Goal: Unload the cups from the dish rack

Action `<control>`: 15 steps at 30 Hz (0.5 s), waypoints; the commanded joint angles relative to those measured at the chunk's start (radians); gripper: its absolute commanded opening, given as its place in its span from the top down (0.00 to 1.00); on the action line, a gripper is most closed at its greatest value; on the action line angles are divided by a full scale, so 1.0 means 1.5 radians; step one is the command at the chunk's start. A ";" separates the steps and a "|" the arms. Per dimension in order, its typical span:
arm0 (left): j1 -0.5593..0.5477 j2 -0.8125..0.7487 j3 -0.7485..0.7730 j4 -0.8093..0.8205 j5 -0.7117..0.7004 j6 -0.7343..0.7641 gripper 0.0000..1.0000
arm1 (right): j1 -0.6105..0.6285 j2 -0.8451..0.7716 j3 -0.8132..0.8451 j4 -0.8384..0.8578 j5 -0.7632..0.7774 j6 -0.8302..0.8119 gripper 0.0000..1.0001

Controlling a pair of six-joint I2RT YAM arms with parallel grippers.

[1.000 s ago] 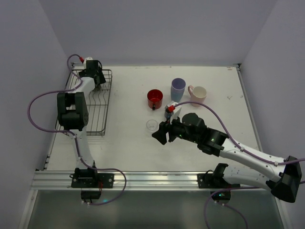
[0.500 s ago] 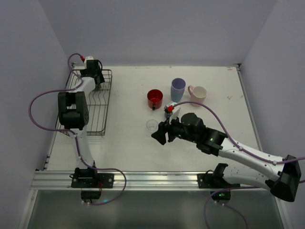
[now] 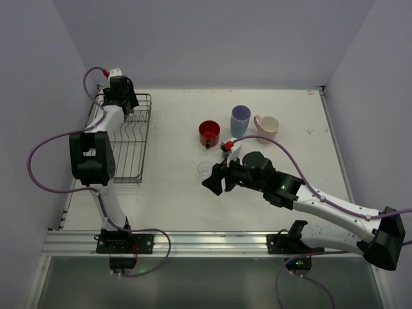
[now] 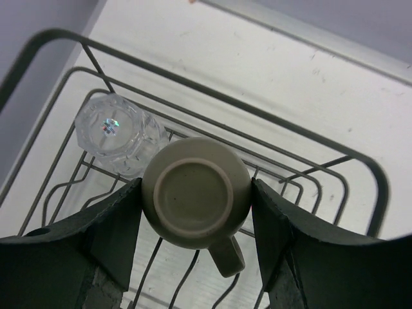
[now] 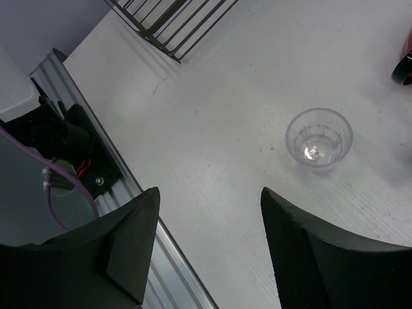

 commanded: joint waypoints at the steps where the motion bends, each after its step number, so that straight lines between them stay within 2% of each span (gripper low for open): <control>1: 0.005 -0.078 -0.006 0.065 0.012 -0.005 0.73 | 0.000 -0.001 0.024 0.052 -0.004 0.023 0.34; 8: 0.005 -0.187 -0.081 0.056 0.041 -0.049 0.76 | 0.000 -0.042 0.006 0.116 0.020 0.075 0.34; 11: 0.005 -0.265 -0.144 0.054 0.097 -0.116 0.78 | 0.000 -0.067 -0.004 0.137 0.021 0.112 0.33; 15: 0.004 -0.400 -0.274 0.112 0.233 -0.204 0.79 | 0.000 -0.098 -0.035 0.191 0.023 0.167 0.33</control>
